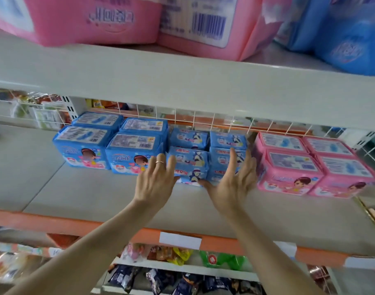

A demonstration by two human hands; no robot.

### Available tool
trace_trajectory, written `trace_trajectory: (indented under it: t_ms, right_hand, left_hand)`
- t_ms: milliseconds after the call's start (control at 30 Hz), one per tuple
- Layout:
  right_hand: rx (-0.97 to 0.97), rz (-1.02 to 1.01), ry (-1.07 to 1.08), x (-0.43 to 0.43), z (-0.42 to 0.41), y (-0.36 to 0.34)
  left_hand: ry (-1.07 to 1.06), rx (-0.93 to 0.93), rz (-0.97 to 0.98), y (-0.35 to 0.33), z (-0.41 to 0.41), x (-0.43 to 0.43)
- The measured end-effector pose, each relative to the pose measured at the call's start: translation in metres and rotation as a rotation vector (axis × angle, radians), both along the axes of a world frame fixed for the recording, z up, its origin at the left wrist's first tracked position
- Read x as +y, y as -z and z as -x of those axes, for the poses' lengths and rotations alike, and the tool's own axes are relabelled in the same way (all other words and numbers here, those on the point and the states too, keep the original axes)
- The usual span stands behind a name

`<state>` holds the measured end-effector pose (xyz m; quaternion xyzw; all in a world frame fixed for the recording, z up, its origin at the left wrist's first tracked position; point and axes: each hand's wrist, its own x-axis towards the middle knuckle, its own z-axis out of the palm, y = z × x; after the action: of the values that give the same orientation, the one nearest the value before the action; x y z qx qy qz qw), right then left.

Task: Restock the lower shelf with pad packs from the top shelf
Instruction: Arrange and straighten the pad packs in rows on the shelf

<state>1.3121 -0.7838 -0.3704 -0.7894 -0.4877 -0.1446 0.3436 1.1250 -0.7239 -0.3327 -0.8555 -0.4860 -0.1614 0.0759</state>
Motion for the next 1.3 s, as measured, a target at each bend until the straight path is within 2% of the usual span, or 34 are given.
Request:
trace_trajectory:
  t_ms: [67, 133, 267, 500, 667, 967, 1067, 1300]
  right_hand:
    - [-0.024, 0.054, -0.011, 0.001, -0.007, 0.000]
    - [-0.035, 0.108, -0.026, 0.003, -0.011, 0.002]
    - [-0.003, 0.130, -0.080, 0.010, -0.019, 0.008]
    - [-0.093, 0.211, -0.071, 0.021, -0.030, 0.013]
    - [-0.052, 0.171, -0.058, 0.021, -0.027, 0.007]
    - [0.006, 0.277, -0.042, 0.015, -0.021, -0.002]
    - [0.008, 0.301, -0.085, 0.005, -0.021, -0.008]
    - [-0.024, 0.331, -0.051, -0.025, -0.007, -0.029]
  left_hand:
    - [0.163, 0.040, -0.152, 0.013, -0.005, 0.003]
    - [0.243, 0.078, -0.203, 0.020, -0.011, 0.011]
    - [0.209, 0.086, -0.157, 0.023, -0.021, 0.022]
    - [0.232, 0.046, -0.148, 0.027, -0.030, 0.035]
    - [0.221, 0.008, -0.154, 0.029, -0.035, 0.033]
    - [0.157, 0.149, -0.012, 0.017, -0.039, 0.027]
    - [0.143, 0.120, 0.023, 0.012, -0.035, 0.023]
    - [0.217, -0.009, -0.075, -0.001, -0.015, -0.007]
